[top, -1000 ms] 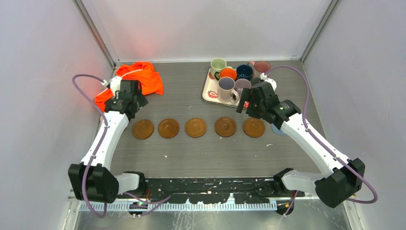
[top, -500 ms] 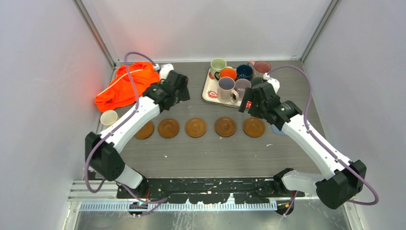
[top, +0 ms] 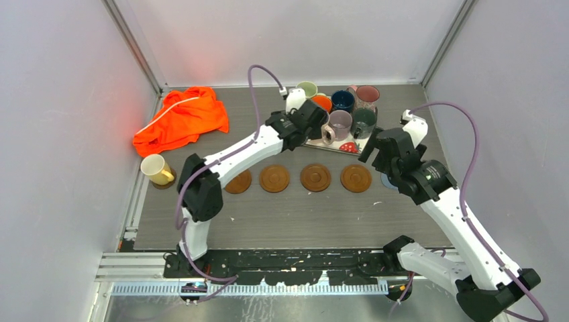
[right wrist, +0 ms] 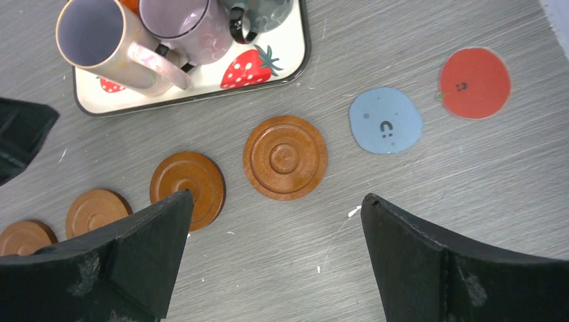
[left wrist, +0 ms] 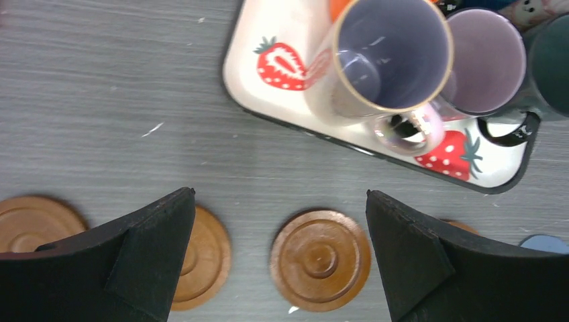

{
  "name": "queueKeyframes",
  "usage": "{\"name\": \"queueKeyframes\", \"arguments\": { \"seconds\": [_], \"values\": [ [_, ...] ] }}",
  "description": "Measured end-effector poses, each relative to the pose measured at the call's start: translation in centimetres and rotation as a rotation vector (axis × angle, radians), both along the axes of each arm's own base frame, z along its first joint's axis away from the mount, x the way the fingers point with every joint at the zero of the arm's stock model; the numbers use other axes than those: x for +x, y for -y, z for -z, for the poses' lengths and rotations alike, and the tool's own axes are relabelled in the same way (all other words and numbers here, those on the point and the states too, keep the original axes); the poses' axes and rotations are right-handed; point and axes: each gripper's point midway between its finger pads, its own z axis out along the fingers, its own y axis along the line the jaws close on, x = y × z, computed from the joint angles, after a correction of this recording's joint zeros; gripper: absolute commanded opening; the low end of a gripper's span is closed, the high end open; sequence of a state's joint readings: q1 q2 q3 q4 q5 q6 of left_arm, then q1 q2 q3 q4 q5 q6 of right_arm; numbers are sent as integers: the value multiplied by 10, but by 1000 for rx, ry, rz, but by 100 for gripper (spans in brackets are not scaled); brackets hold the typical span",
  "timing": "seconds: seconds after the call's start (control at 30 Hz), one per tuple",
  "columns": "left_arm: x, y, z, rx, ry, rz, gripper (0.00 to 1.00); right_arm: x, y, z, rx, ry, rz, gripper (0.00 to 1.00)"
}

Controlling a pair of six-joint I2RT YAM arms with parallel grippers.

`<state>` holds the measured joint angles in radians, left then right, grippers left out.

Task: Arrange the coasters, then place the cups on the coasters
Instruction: Pick up the cup from the tray.

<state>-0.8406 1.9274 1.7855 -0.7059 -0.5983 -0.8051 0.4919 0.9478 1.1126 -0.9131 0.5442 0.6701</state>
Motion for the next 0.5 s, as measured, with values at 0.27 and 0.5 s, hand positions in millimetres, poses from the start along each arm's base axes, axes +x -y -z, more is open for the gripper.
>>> {"name": "queueKeyframes", "arguments": {
  "seconds": [0.27, 0.5],
  "values": [
    [16, 65, 16, -4, 29, 33, 100, -11, 13, -6, -25, 12, 32, 100],
    [26, 93, 35, 14, 40, 33, 100, -13, 16, -5, -33, 5, 35, 100]
  ]
}}
